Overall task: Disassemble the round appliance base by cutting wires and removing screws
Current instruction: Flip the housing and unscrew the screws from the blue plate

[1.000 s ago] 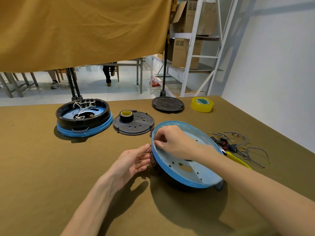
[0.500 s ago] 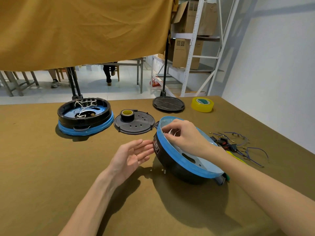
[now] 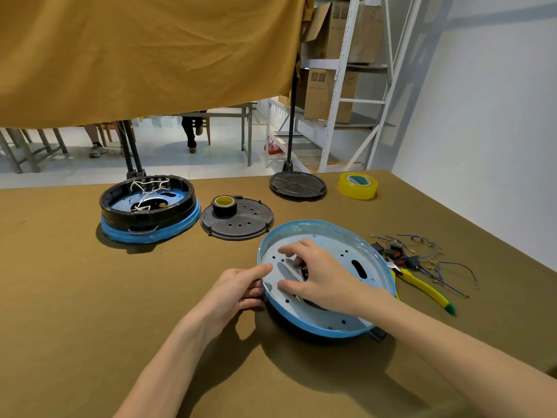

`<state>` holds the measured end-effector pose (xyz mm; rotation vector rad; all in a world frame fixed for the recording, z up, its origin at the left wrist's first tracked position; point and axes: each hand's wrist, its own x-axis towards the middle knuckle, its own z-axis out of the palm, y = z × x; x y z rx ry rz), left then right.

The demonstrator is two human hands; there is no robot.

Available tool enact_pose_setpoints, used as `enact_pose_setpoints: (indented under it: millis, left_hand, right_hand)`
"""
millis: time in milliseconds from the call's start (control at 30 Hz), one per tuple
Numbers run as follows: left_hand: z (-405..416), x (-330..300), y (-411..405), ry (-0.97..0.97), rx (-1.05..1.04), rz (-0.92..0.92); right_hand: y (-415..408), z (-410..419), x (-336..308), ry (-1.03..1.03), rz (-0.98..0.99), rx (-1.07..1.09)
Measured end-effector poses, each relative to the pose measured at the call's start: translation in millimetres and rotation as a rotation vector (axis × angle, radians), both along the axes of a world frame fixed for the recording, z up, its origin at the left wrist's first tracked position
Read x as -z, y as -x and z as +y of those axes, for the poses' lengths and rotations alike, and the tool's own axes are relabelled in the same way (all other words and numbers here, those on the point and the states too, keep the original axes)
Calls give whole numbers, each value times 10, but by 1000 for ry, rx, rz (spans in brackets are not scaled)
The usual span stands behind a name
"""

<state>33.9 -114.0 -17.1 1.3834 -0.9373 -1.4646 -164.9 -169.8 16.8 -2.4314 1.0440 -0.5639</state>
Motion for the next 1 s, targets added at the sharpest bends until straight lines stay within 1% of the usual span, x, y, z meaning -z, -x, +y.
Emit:
enact_pose_setpoints:
  millis: [200, 267, 367, 433, 467, 533, 600, 667, 700, 767, 867, 933, 1000]
  left_hand:
    - [7, -11, -10, -10, -40, 80]
    - [9, -10, -2, -4, -81, 161]
    - [5, -31, 9, 31, -120, 347]
    - [-7, -85, 18, 25, -119, 465]
    - [-10, -112, 30, 18, -113, 518]
    - [-17, -160, 58, 32, -82, 566]
    - [-39, -243, 103, 84, -38, 524]
    - [-86, -372, 176, 146, -27, 498]
    - [-114, -453, 224, 176, -26, 506]
    - [-166, -626, 341, 224, -3, 526]
    - [-207, -888, 530, 270, 35, 542]
    - [-205, -1019, 635, 322, 77, 568]
    - [-174, -1133, 763, 423, 144, 498]
  right_hand:
    - [-89, -32, -67, 99, 80, -8]
    - [-119, -9, -107, 93, 43, 6]
    - [-92, 49, -219, 12, -115, 57]
    - [-13, 96, -340, -109, -194, 64]
    - [30, 120, -405, -184, -200, 59]
    - [116, 159, -528, -265, -134, 41]
    - [199, 178, -670, -239, -18, 14]
    - [275, 198, -838, -193, 22, 11]
    - [317, 212, -918, -165, -12, 19]
    - [408, 243, -1030, -147, -142, 58]
    - [572, 287, -1101, -209, -343, 135]
    - [679, 311, -1104, -281, -496, 128]
    - [770, 334, -1081, -341, -643, 102]
